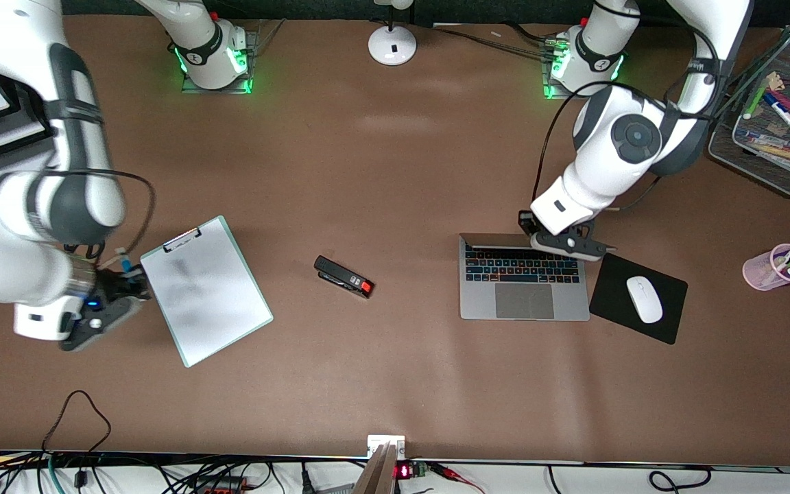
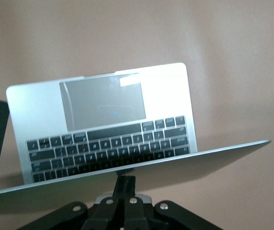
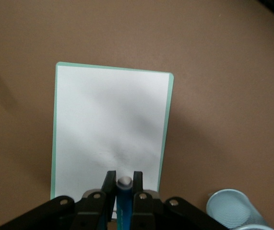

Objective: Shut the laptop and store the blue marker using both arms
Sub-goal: 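Carry the marker to the blue cup while the left gripper pushes the lid down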

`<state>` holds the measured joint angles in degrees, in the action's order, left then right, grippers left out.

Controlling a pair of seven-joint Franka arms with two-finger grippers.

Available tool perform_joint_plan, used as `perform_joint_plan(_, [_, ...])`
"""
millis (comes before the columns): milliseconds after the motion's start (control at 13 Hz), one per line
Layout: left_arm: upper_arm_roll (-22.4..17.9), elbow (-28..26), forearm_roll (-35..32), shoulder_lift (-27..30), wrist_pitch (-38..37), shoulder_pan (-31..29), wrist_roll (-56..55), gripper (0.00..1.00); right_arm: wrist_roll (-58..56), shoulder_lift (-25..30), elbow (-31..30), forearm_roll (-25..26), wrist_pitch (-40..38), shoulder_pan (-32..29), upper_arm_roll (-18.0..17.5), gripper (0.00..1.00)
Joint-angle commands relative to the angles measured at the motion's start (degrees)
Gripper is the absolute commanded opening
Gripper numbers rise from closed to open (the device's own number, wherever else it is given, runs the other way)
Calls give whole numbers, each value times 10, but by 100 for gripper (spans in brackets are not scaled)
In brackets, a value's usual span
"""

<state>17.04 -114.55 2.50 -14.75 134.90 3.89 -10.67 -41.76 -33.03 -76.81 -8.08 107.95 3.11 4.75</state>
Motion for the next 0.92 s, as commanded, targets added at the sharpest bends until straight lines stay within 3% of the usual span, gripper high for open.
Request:
perform_joint_plan(0, [0, 62, -10, -56, -2, -2, 4, 0, -96, 29, 0, -52, -28, -38, -4, 0])
perform_joint_plan(538, [-17, 79, -11, -130, 84, 1, 10, 0, -422, 50, 27, -249, -133, -153, -2, 0])
perform_joint_plan(846, [-27, 135, -57, -185, 92, 1, 11, 0, -606, 35, 28, -344, -142, -212, -3, 0])
